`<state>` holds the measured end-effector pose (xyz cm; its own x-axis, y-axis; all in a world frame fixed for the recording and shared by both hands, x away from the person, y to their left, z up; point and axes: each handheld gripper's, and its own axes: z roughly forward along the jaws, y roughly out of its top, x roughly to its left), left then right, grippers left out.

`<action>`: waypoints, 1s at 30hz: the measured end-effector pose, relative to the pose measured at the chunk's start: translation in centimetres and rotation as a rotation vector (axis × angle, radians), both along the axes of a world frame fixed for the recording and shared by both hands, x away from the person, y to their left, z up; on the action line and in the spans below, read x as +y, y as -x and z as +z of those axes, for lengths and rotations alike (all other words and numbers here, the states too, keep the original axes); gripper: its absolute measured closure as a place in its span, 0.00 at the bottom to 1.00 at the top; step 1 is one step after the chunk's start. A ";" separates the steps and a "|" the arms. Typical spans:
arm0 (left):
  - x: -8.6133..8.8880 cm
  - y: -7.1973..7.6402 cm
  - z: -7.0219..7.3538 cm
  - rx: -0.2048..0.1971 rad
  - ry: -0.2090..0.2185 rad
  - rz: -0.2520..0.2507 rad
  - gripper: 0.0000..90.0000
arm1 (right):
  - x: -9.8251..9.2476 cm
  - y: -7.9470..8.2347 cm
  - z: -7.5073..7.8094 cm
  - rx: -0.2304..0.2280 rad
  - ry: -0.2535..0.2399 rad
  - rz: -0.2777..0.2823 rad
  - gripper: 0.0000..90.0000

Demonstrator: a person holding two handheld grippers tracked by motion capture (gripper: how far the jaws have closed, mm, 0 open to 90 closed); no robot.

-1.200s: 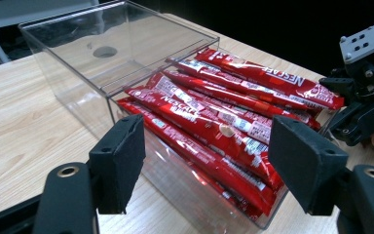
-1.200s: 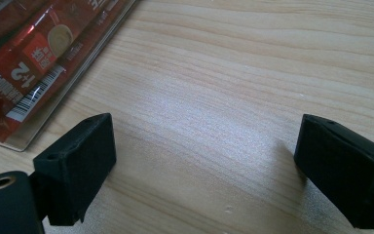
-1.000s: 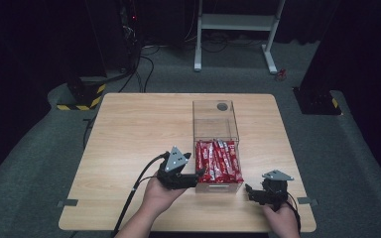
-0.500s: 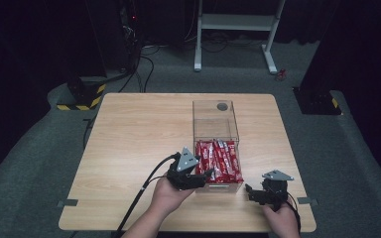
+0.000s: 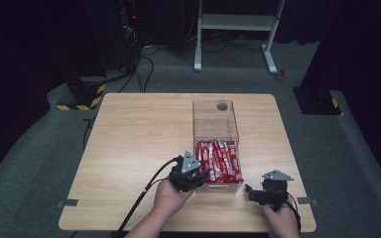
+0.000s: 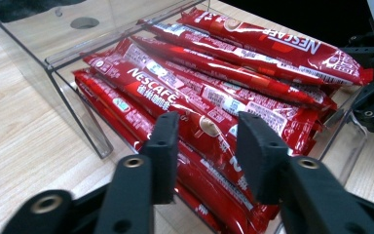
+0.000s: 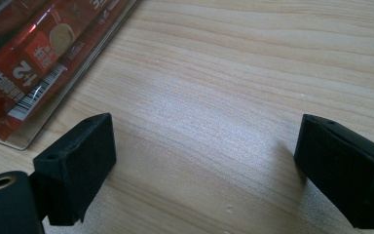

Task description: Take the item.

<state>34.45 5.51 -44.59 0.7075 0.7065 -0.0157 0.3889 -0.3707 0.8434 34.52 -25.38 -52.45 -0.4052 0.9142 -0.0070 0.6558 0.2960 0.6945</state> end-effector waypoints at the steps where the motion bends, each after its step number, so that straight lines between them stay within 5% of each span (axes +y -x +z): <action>1: 0.1 0.0 0.0 0.003 0.004 0.000 0.69 | 0.0 0.0 0.0 0.000 0.000 0.000 0.09; 12: -0.1 0.2 -0.4 -0.008 -0.004 0.013 0.79 | 0.0 0.0 0.0 0.000 0.002 0.001 0.09; 19: -0.2 0.5 -0.5 -0.006 -0.007 0.008 0.95 | 0.0 0.0 0.0 0.000 0.002 0.001 0.09; 30: 0.3 0.8 -0.2 0.010 0.054 -0.005 1.00 | 0.0 0.0 0.0 0.000 0.002 0.001 0.09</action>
